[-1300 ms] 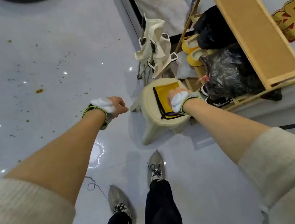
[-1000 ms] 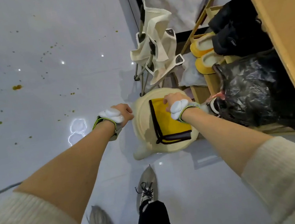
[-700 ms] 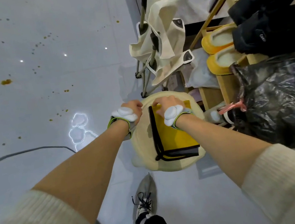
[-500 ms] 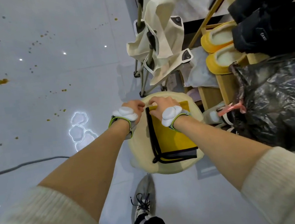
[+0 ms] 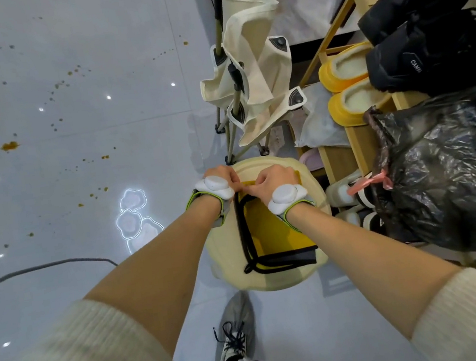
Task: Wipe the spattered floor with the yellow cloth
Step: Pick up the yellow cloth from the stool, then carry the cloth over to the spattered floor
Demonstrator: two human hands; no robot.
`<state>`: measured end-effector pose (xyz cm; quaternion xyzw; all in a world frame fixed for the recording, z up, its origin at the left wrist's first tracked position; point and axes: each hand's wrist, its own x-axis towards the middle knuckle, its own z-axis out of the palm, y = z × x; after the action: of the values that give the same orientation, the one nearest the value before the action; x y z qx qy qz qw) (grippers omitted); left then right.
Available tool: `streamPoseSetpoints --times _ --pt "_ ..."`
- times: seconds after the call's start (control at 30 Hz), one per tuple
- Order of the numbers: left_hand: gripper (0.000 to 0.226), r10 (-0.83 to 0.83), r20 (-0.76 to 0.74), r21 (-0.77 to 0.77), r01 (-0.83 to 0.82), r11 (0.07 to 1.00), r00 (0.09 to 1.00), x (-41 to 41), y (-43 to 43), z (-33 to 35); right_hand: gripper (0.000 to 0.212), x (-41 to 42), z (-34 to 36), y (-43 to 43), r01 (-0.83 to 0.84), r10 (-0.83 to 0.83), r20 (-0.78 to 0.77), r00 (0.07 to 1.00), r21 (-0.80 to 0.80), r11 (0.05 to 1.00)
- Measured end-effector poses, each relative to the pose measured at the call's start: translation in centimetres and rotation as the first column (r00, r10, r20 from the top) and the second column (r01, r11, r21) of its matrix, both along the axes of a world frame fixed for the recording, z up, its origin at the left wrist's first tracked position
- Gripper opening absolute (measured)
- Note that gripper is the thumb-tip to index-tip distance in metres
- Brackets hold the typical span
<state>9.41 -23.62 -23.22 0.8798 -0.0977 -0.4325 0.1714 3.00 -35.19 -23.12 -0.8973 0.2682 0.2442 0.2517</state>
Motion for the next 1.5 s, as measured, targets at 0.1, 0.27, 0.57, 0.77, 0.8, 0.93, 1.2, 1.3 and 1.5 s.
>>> streamPoseSetpoints --times 0.1,0.27,0.57,0.77,0.8,0.93,1.2,1.3,1.5 --pt "0.026 -0.058 0.008 0.035 0.057 0.998 0.998 -0.2 -0.6 -0.1 0.018 -0.6 -0.1 -0.7 0.025 -0.027 -0.090 0.996 -0.024 0.999" --pt "0.031 -0.085 0.008 0.069 0.084 0.994 0.996 -0.9 -0.2 1.4 0.046 -1.7 1.7 -1.7 -0.020 0.000 -0.193 0.981 -0.104 0.994" --pt "0.021 0.070 0.010 -0.075 -0.069 0.995 0.997 -3.1 7.4 9.5 0.016 -4.5 11.1 -2.7 -0.029 -0.025 -0.167 0.986 -0.314 0.949" --pt "0.005 0.230 0.106 -0.138 -0.215 0.967 0.967 -3.7 19.3 17.8 0.017 -7.2 19.8 0.1 -0.144 0.107 -0.121 0.987 -0.356 0.923" --pt "0.004 0.235 0.131 -0.134 -0.218 0.967 0.963 -3.6 21.4 19.3 0.010 -7.3 21.2 1.1 -0.145 0.113 -0.108 0.988 -0.359 0.922" --pt "0.006 0.344 0.220 -0.190 -0.306 0.933 0.913 -4.9 31.1 26.2 0.013 -6.9 27.9 7.9 -0.265 0.249 -0.090 0.964 -0.291 0.919" --pt "0.010 0.632 0.190 -0.398 -0.529 0.749 0.752 -9.2 47.6 35.5 0.014 -5.3 38.3 23.6 -0.460 0.484 -0.009 0.875 -0.325 0.826" --pt "0.011 0.699 0.212 -0.412 -0.586 0.698 0.683 -11.1 53.1 37.5 0.024 -4.4 40.2 28.8 -0.506 0.542 0.026 0.840 -0.325 0.799" --pt "0.015 0.781 0.243 -0.379 -0.685 0.622 0.575 -12.4 60.6 37.5 0.028 -2.2 39.8 36.7 -0.509 0.556 0.141 0.819 -0.268 0.818"
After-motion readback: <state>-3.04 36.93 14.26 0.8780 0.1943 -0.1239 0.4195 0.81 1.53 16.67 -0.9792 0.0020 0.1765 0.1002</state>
